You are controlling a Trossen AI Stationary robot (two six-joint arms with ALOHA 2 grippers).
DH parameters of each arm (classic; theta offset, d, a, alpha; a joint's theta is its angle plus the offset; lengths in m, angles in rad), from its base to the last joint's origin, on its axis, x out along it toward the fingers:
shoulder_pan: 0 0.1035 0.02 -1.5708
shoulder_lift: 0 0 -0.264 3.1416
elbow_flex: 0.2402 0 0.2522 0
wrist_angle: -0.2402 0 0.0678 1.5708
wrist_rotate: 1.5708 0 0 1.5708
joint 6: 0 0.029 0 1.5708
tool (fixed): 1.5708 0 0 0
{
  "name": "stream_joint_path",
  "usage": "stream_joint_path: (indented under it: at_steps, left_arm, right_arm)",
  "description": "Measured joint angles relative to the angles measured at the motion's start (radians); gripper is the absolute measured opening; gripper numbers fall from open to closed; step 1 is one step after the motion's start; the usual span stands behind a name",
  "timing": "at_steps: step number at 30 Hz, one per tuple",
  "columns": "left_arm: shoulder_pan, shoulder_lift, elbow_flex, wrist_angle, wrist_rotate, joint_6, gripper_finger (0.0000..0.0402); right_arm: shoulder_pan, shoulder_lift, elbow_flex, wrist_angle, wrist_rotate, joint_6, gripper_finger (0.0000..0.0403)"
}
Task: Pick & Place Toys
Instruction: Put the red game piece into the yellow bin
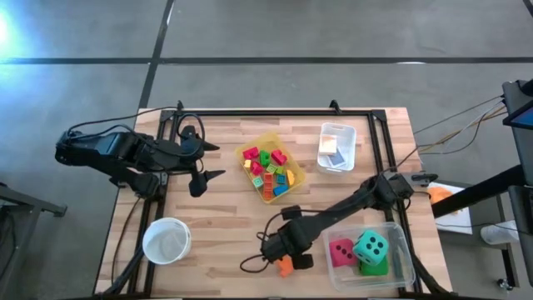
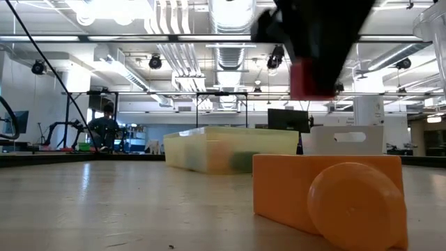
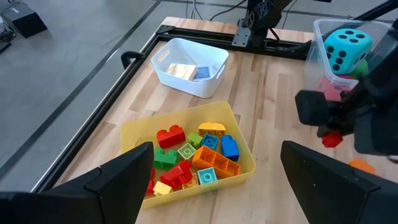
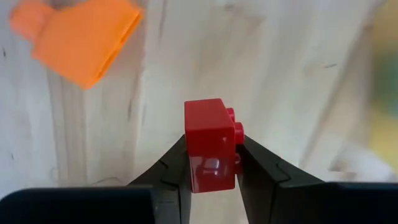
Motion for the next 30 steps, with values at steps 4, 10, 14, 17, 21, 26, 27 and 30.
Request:
stream_joint_path:
  at_steps: [4,10,14,17,21,26,27,30]
  left_arm:
    - [0.0,0.0,0.0,0.0,0.0,0.0,0.0351]
    - [0.0,0.0,0.0,0.0,0.0,0.0,0.0351]
    - [0.0,0.0,0.0,0.0,0.0,0.0,0.0351]
    - [0.0,0.0,0.0,0.0,0.0,0.0,0.0351]
    - [0.0,0.0,0.0,0.0,0.0,0.0,0.0351]
    - [0.0,0.0,0.0,0.0,0.0,0.0,0.0351]
    - [0.0,0.0,0.0,0.0,0.0,0.0,0.0351]
    - [0.0,0.0,0.0,0.0,0.0,0.0,0.0351]
  right_arm:
    - [-0.026,0.0,0.103,-0.068,0.044,-0.031,0.0086]
    - [-0.089,0.0,0.236,-0.113,0.071,-0.127,0.0086]
    - [-0.145,0.0,0.3,-0.148,0.071,-0.174,0.0086]
    - [-0.192,-0.009,0.306,-0.155,0.071,-0.206,0.0086]
    - [-0.256,-0.023,0.305,-0.155,0.065,-0.24,0.0086]
    - [-0.337,-0.027,0.305,-0.155,0.063,-0.27,0.0086]
    - [-0.353,-0.027,0.305,-0.155,0.063,-0.274,0.0086]
    - [-0.399,-0.027,0.305,-0.155,0.051,-0.288,0.0086]
